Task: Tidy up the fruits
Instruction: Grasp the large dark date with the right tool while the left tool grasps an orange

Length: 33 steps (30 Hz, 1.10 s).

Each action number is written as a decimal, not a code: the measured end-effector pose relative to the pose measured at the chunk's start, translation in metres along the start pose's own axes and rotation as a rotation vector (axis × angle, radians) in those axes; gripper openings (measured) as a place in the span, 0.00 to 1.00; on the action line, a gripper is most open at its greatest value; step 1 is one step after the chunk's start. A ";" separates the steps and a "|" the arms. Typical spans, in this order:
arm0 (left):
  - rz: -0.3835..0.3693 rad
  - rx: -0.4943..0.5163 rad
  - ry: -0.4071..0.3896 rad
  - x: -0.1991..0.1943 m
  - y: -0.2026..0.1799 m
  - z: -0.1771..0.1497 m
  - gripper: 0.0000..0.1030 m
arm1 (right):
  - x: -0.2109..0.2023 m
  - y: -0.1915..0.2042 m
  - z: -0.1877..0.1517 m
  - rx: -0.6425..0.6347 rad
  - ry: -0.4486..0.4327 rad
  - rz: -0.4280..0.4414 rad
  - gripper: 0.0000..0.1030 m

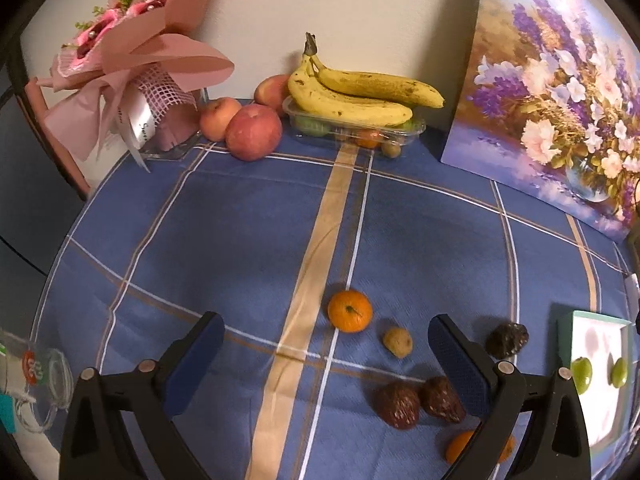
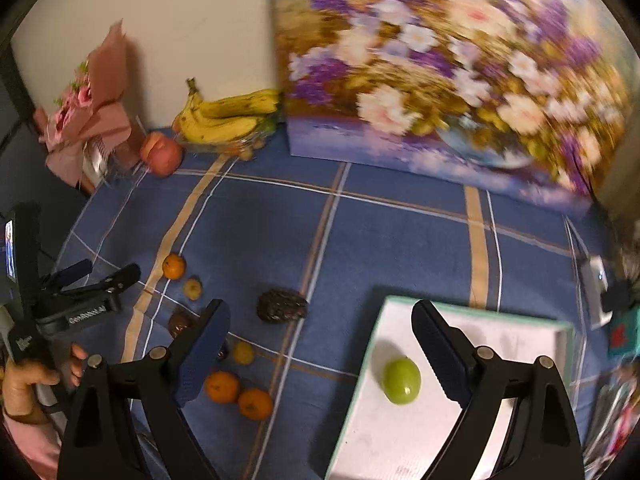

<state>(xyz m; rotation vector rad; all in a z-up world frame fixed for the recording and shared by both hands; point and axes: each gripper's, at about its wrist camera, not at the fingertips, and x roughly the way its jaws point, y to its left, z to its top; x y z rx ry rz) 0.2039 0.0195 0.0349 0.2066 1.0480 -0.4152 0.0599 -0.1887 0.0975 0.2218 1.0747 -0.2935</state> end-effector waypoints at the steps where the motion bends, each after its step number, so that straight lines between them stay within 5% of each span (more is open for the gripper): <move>1: -0.003 0.004 0.004 0.003 0.000 0.002 1.00 | 0.002 0.003 0.003 -0.008 0.009 -0.003 0.90; 9: 0.002 0.039 0.064 0.035 -0.008 0.005 1.00 | 0.048 0.022 0.020 -0.003 0.144 -0.004 0.89; 24: 0.029 0.032 0.141 0.088 -0.009 -0.007 0.87 | 0.149 0.014 -0.010 0.042 0.326 -0.010 0.84; 29: -0.005 0.009 0.161 0.097 -0.011 -0.008 0.68 | 0.160 0.017 -0.015 0.027 0.343 -0.004 0.83; 31: -0.018 0.000 0.165 0.099 -0.011 -0.008 0.61 | 0.162 0.020 -0.015 0.013 0.347 -0.005 0.67; 33: -0.013 0.002 0.158 0.097 -0.012 -0.007 0.51 | 0.165 0.020 -0.014 0.016 0.350 0.002 0.62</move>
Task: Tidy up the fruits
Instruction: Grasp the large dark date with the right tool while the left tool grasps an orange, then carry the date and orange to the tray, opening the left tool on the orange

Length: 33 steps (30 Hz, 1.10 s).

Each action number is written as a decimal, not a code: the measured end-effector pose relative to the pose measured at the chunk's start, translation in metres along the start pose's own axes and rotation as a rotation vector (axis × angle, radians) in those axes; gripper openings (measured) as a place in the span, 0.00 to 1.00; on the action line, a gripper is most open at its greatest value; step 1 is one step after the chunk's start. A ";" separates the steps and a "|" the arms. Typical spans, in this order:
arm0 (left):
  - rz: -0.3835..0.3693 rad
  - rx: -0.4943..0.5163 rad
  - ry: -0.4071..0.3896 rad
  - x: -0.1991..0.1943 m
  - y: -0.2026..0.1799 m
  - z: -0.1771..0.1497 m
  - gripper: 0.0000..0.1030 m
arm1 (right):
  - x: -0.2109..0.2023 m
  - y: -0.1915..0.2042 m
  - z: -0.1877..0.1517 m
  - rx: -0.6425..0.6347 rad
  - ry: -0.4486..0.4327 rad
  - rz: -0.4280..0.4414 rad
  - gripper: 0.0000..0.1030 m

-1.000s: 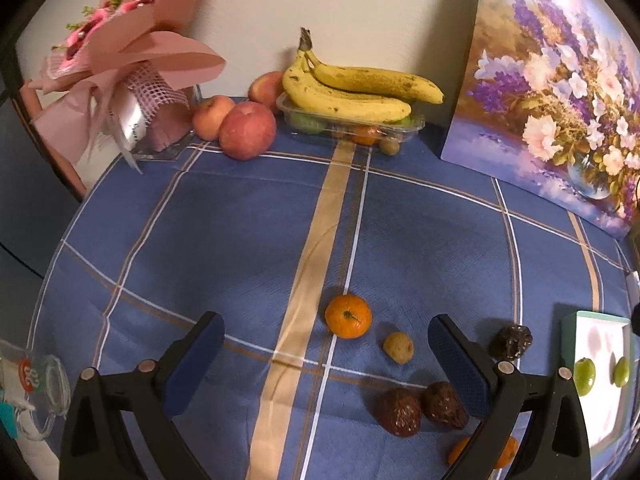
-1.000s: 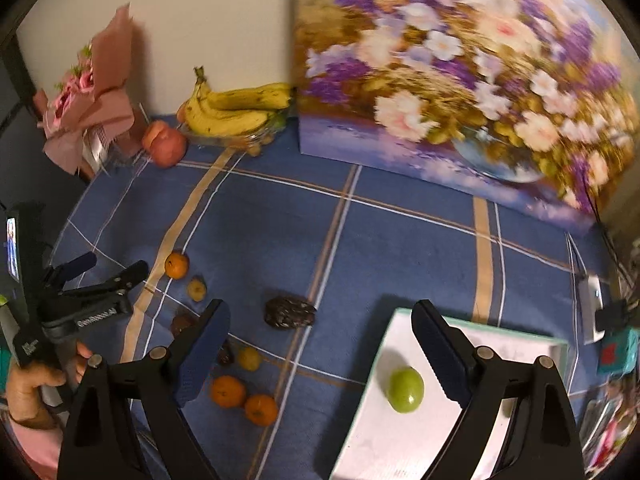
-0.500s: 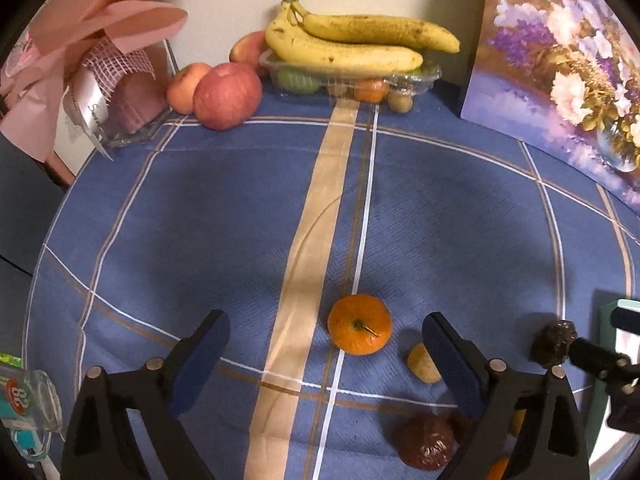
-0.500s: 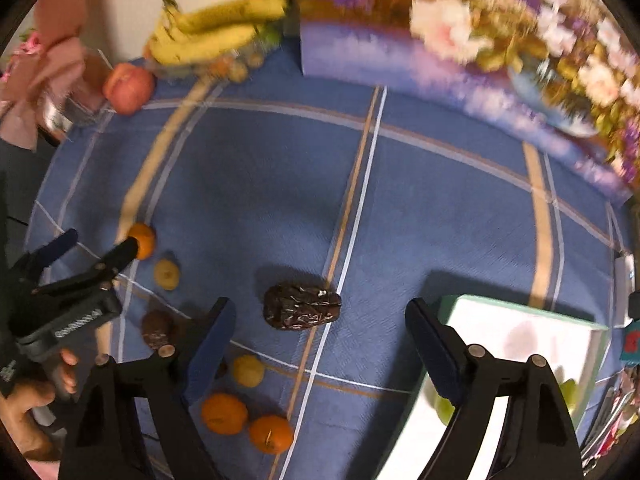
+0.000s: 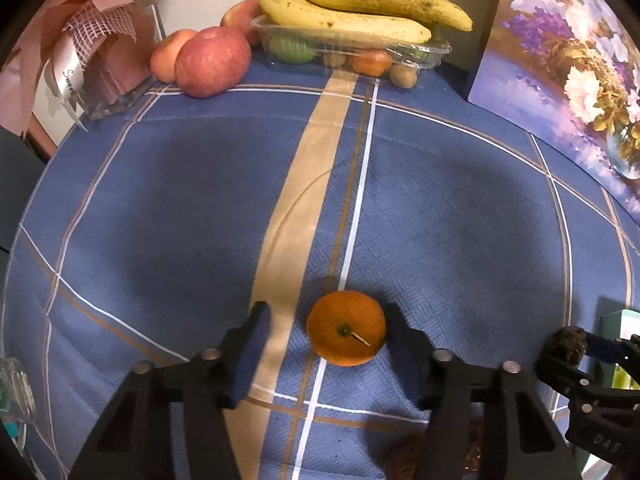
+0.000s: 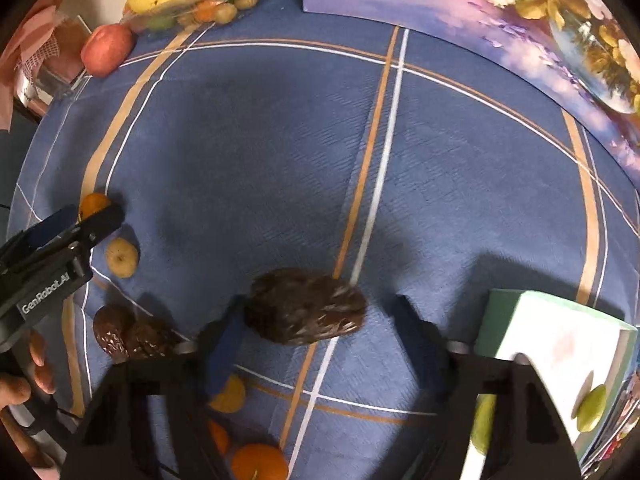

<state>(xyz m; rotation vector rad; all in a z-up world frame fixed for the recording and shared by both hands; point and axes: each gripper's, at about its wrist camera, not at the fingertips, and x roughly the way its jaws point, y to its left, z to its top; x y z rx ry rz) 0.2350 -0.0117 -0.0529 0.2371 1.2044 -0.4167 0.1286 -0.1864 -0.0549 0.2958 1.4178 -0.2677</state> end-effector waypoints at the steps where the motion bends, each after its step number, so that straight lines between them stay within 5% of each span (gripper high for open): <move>1: -0.008 -0.001 -0.003 -0.001 0.000 0.000 0.42 | 0.000 0.000 0.000 -0.001 0.000 -0.003 0.61; 14: -0.055 -0.016 -0.047 -0.023 -0.005 0.000 0.36 | -0.014 0.003 -0.013 0.008 -0.021 -0.023 0.58; 23: -0.077 -0.001 -0.099 -0.072 -0.011 -0.021 0.36 | -0.060 -0.001 -0.055 0.061 -0.072 -0.028 0.58; 33: -0.041 0.043 -0.135 -0.124 -0.028 -0.040 0.36 | -0.093 -0.050 -0.103 0.158 -0.127 -0.008 0.58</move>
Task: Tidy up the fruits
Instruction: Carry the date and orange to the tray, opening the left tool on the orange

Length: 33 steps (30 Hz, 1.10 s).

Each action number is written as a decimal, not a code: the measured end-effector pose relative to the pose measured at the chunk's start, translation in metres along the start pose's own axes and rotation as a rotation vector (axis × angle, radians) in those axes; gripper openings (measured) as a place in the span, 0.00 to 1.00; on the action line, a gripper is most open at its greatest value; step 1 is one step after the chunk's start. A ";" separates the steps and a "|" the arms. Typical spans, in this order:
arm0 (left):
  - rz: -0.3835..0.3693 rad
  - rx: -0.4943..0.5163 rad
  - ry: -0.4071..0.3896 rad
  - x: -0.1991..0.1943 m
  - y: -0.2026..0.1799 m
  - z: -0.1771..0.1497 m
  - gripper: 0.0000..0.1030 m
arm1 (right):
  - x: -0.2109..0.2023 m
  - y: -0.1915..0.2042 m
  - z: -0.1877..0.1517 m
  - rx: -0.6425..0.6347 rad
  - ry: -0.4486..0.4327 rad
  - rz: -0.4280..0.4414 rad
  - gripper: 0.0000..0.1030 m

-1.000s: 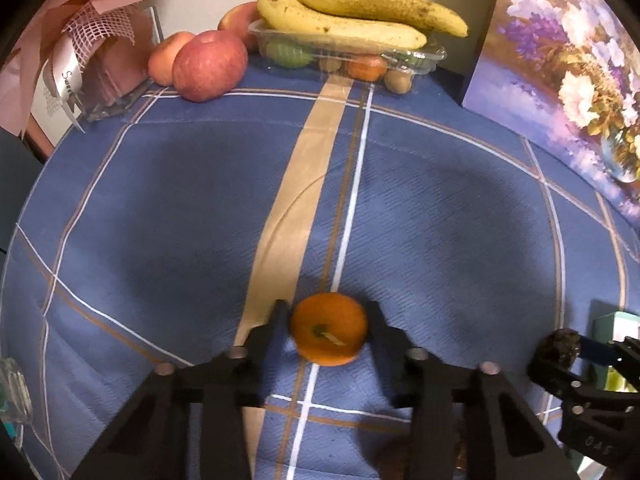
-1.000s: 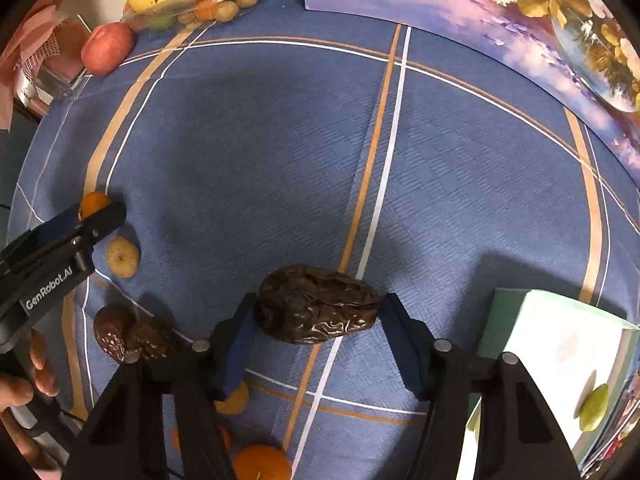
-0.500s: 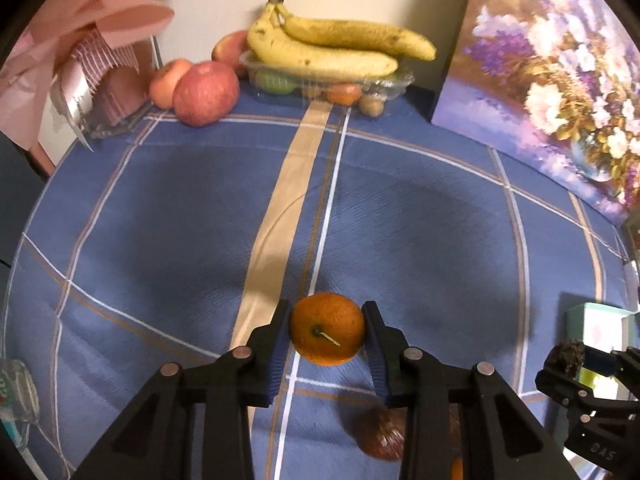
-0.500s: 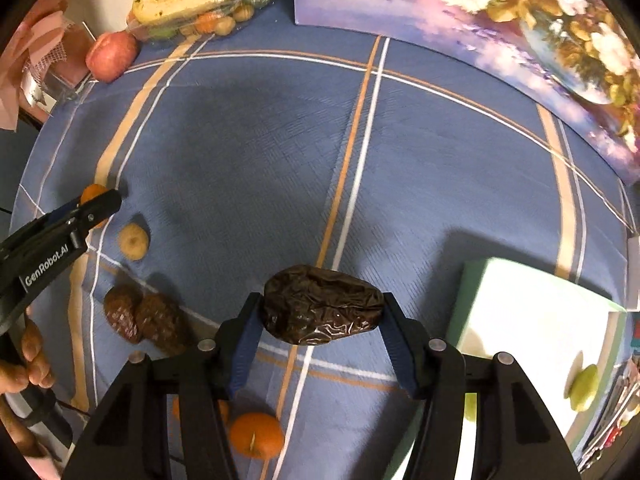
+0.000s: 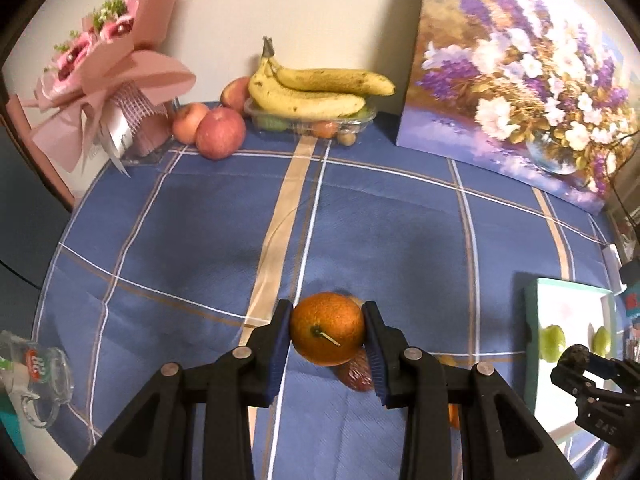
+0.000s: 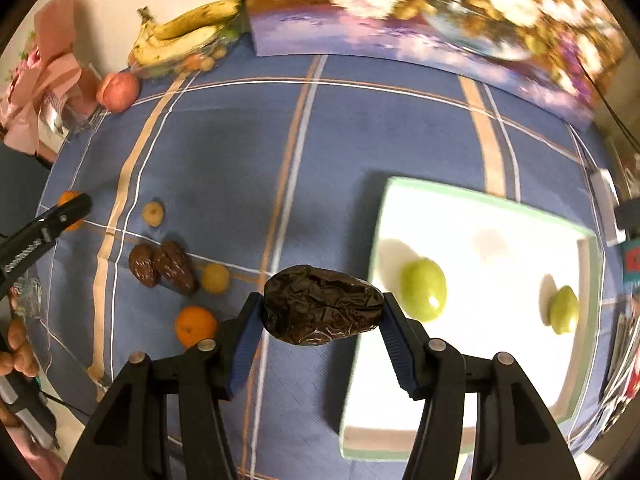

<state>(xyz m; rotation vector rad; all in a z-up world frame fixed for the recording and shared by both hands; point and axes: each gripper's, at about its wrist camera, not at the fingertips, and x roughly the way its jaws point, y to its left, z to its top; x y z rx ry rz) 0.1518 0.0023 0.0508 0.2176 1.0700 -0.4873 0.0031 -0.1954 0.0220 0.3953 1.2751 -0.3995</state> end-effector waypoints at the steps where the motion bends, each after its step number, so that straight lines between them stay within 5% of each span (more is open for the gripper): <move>1: 0.001 0.003 0.000 -0.002 -0.002 0.000 0.36 | -0.001 -0.005 -0.003 0.006 -0.005 -0.005 0.58; 16: -0.080 0.163 0.052 -0.017 -0.117 -0.035 0.36 | -0.033 -0.110 -0.081 0.112 -0.140 -0.103 0.58; 24: -0.162 0.300 0.146 -0.006 -0.201 -0.073 0.36 | -0.036 -0.155 -0.101 0.197 -0.122 -0.110 0.58; 33: -0.200 0.352 0.213 0.003 -0.248 -0.103 0.36 | -0.046 -0.200 -0.113 0.273 -0.125 -0.111 0.58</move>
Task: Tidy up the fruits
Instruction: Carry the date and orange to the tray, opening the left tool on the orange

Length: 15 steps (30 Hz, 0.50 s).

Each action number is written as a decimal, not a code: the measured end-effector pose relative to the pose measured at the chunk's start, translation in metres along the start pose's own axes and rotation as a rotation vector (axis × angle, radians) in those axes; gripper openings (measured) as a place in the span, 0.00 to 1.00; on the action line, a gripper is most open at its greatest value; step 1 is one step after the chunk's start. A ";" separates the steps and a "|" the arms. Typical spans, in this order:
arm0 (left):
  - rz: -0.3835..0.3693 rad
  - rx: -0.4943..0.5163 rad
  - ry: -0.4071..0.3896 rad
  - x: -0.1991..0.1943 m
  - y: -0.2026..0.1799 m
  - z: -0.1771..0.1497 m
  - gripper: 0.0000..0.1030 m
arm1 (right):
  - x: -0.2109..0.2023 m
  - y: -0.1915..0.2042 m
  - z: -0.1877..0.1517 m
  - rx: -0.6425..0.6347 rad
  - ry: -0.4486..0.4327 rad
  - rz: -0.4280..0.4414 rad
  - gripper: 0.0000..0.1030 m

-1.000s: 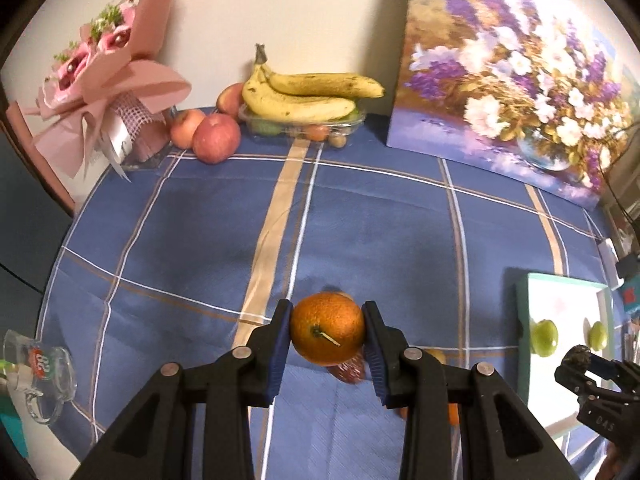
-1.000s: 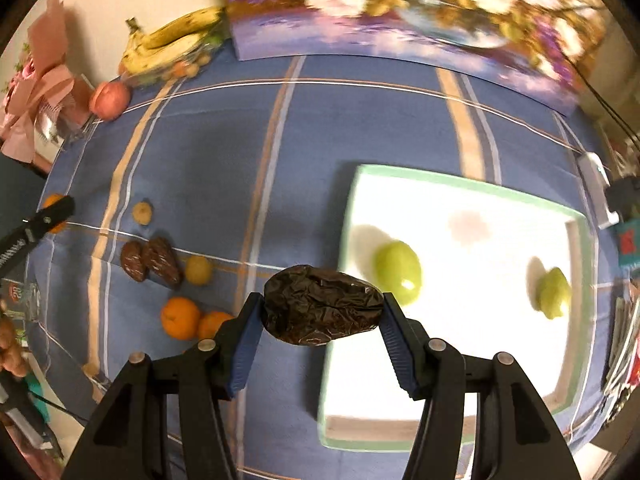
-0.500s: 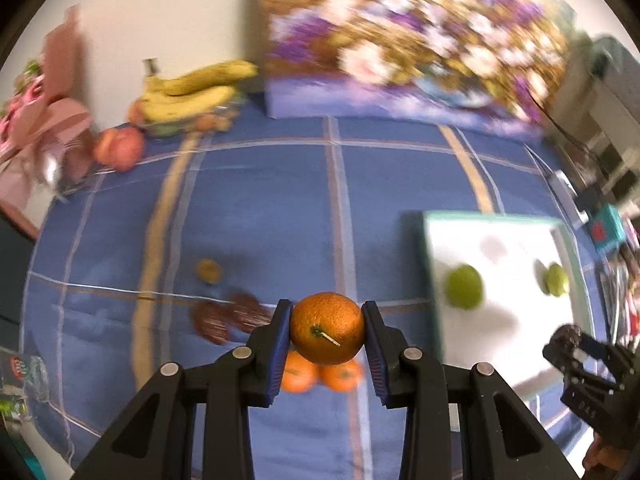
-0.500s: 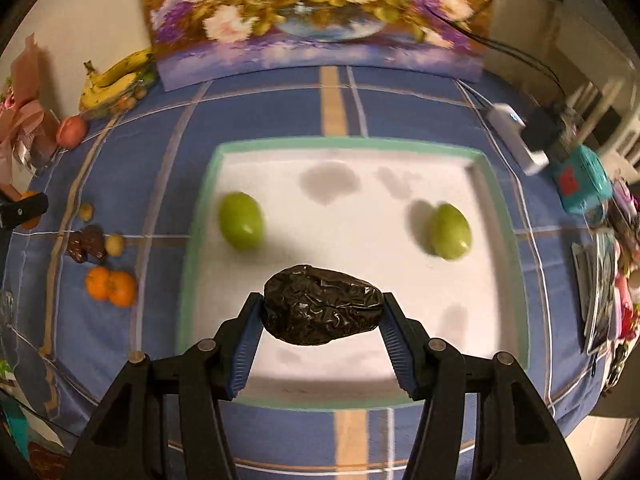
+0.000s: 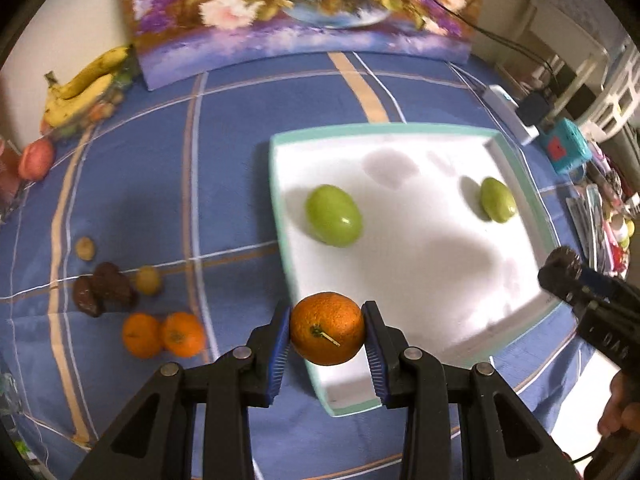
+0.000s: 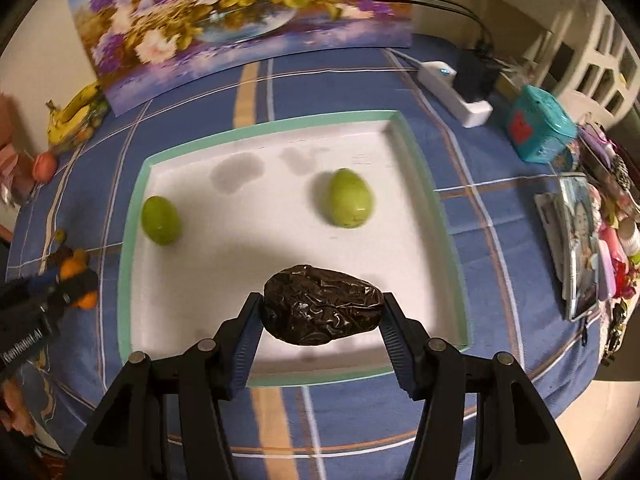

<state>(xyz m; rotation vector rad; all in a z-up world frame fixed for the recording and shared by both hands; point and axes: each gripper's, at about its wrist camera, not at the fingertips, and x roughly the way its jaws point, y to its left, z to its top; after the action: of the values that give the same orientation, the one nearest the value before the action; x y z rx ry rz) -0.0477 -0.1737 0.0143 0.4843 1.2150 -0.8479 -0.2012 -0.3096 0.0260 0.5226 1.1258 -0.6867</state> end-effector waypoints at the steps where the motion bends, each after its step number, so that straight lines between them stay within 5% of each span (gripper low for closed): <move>1: -0.005 0.004 0.003 0.002 -0.003 -0.001 0.36 | -0.001 -0.006 0.000 0.014 -0.001 0.001 0.58; 15: 0.021 0.069 0.040 0.022 -0.041 -0.002 0.36 | -0.009 -0.047 0.003 0.079 -0.010 -0.009 0.58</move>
<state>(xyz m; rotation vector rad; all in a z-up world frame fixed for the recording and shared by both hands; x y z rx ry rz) -0.0791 -0.2042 -0.0030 0.5716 1.2184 -0.8677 -0.2358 -0.3424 0.0336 0.5812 1.0955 -0.7436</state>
